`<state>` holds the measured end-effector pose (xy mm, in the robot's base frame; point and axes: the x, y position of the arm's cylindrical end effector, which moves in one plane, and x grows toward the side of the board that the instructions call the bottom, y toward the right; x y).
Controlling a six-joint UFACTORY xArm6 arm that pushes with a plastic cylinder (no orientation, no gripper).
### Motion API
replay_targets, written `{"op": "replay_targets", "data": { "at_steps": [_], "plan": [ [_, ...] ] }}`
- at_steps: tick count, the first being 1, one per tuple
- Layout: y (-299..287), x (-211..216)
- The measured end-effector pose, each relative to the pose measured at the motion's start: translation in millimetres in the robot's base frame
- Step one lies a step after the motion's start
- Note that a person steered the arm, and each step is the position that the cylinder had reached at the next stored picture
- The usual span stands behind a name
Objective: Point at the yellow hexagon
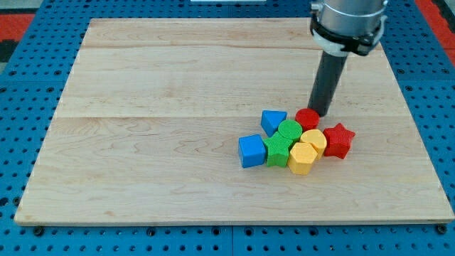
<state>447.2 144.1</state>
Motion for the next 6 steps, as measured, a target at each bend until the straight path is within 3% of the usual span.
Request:
{"op": "replay_targets", "data": {
  "at_steps": [1,2,3,6],
  "plan": [
    [3,10],
    [52,6],
    [72,38],
    [53,94]
  ]
}}
